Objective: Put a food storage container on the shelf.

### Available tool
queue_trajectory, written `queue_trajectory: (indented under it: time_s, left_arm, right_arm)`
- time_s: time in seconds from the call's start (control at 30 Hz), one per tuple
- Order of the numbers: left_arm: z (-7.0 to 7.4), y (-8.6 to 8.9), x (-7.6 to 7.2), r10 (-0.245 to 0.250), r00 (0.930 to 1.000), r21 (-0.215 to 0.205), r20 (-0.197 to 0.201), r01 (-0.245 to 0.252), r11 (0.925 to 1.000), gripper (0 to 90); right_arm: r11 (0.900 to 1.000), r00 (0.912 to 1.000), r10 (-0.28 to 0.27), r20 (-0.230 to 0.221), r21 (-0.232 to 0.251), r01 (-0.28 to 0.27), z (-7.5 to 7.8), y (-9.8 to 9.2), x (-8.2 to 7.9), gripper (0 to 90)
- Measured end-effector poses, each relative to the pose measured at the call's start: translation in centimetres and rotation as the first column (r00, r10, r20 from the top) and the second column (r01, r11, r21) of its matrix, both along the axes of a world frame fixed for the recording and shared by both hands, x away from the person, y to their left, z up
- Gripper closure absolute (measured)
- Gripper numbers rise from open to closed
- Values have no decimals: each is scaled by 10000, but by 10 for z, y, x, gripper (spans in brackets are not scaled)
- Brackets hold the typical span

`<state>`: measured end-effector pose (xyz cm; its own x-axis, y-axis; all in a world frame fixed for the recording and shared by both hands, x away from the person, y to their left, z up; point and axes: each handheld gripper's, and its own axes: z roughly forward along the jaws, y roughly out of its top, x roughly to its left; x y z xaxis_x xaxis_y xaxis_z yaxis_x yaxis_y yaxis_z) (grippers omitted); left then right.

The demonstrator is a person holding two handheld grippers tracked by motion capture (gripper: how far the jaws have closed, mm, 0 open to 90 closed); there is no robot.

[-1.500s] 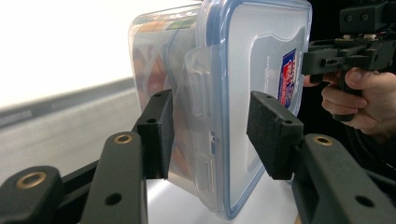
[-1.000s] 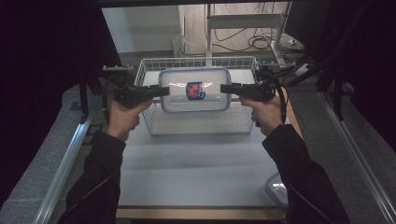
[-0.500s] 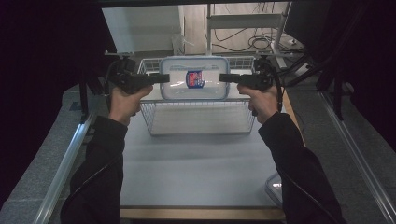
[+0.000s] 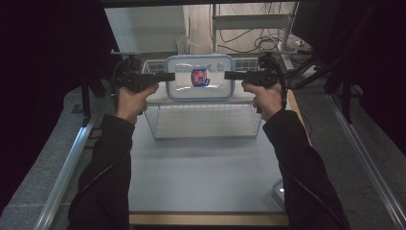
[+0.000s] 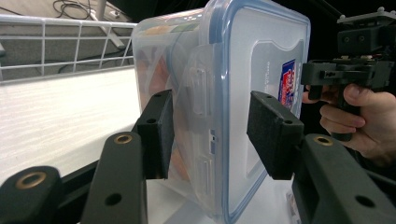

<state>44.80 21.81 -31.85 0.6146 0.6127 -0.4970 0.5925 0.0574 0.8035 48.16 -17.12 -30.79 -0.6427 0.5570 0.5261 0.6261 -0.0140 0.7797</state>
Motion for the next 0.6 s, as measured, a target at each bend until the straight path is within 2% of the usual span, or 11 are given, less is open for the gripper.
queue_trajectory:
  time_s: [0.2, 0.3, 0.43, 0.47, 0.6]
  left_arm:
    - [-1, 1, 2, 27, 9999, -158, -130, -29, 9999, 523]
    - [-1, 1, 3, 35, 10000, -71, -54, -36, 10000, 521]
    - [-3, 1, 2, 64, 10000, -52, 74, -64, 10000, 515]
    - [-3, 1, 3, 62, 9998, 2, 167, -62, 10000, 513]
    - [-4, 0, 3, 98, 9996, 104, 267, -100, 9999, 498]
  right_arm:
    - [10000, 9999, -7, -151, 99, 8, 0, 0, 4, 495]
    - [9999, 9998, 32, -193, 159, -29, 0, -1, 7, 496]
    - [9998, 10000, 35, -66, 180, -34, -2, -1, 9, 490]
    - [9999, 9999, 56, 130, 97, -58, -3, -1, 9, 485]
    - [10000, 9998, 51, 210, 68, -53, -3, 0, 9, 482]
